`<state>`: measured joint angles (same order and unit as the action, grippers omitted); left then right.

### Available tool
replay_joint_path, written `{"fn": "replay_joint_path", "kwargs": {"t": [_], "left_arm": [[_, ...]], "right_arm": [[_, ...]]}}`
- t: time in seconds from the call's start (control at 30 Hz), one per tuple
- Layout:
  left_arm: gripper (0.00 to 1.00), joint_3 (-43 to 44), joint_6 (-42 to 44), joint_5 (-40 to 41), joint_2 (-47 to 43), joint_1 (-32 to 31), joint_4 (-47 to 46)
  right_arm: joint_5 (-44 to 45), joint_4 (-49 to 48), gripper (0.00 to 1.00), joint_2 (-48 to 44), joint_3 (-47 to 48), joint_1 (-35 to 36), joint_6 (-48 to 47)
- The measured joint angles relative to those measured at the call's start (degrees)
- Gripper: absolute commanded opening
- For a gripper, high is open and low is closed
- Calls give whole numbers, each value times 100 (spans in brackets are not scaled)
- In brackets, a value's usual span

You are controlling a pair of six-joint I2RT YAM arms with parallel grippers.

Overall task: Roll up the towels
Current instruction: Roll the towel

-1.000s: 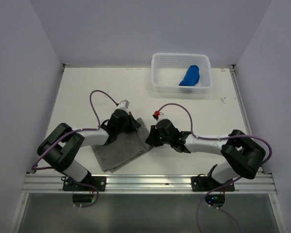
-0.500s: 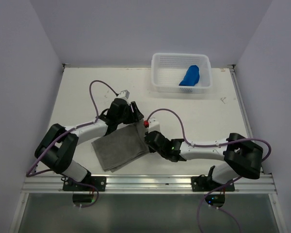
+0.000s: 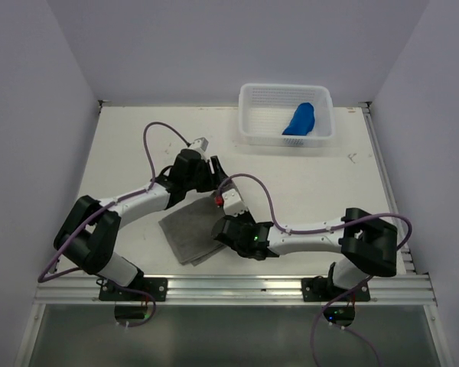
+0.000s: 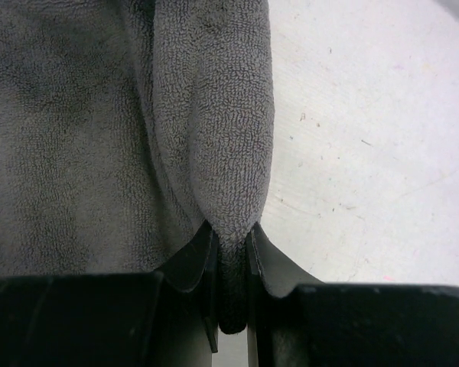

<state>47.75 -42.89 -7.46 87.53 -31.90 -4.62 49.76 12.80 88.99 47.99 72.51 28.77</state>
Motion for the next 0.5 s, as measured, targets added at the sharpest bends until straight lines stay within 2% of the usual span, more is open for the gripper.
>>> {"fn": "replay_joint_path", "kwargs": {"t": [0.33, 0.5], "left_arm": [[67, 131, 50, -76, -321, 0, 138], [67, 166, 131, -146, -420, 0, 136]], "right_arm": [[992, 1025, 0, 1451, 1027, 442, -170], [1298, 1248, 0, 1886, 1276, 634, -389]]}}
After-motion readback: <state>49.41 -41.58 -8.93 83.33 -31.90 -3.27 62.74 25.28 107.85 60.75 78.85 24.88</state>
